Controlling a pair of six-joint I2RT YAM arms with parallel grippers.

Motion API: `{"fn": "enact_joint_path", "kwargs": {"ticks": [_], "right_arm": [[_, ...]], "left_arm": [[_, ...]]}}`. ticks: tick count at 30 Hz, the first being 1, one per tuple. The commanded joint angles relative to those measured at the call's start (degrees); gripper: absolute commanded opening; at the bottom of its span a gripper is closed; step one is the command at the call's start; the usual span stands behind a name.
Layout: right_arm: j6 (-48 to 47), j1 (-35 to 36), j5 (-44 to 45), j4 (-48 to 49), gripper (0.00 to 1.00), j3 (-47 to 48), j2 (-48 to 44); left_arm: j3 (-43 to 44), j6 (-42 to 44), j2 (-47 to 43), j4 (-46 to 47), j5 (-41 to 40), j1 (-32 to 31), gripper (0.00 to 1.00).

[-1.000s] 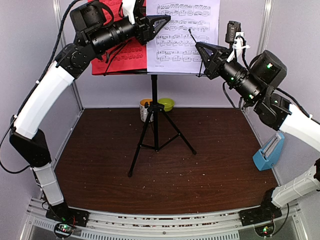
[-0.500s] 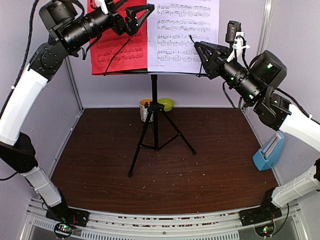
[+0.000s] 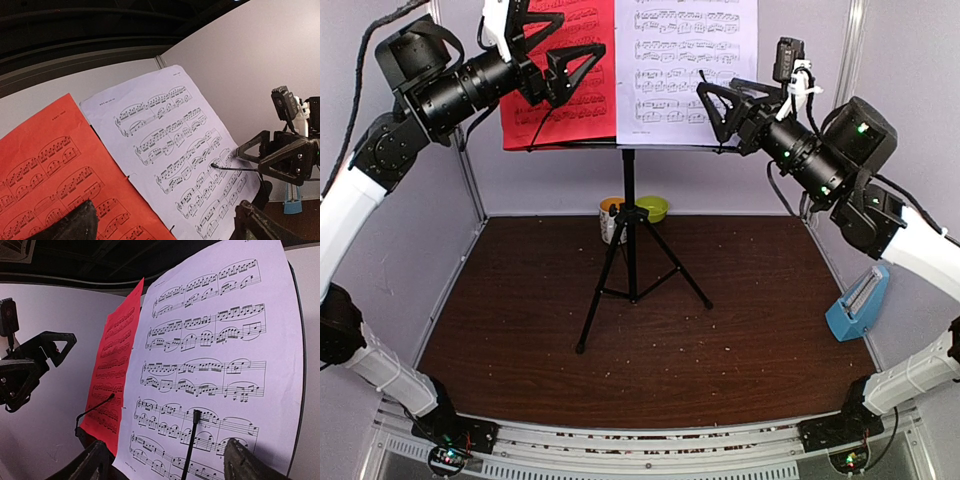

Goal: Set up the instrument practice props

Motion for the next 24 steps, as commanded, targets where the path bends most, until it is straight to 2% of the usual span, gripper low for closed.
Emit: {"fn": "enact_joint_path", "kwargs": {"ticks": [1,6,10,18,24], "right_arm": [[-0.4,0.0,-0.7,-1.8,0.85,2.9,-2.7],[0.5,0.0,0.6,-5.0,0.94,3.1,-5.2],[1.0,0.0,2.8,-9.1,0.98,1.2,-8.4],[1.6,-0.1,6.7,-15.3,1.00,-9.2,-17.4],[4.8,-0.1,14.7,-18.9,1.00,-20.9,-25.6]], "left_arm": [[-3.8,-0.3,-5.3,2.4,-3.8,0.3,0.98],[-8.0,-2.2,-9.7,-1.3,-7.6,0.3,0.98],[-15.7,-4.9,-14.6,-2.0,-10.2,0.2,0.98],[-34.3,-11.5,-26.3,1.3,-13.6,0.3,0.98],[-44.1,-14.4,-30.9,2.8,-16.2,0.3,0.98]]}}
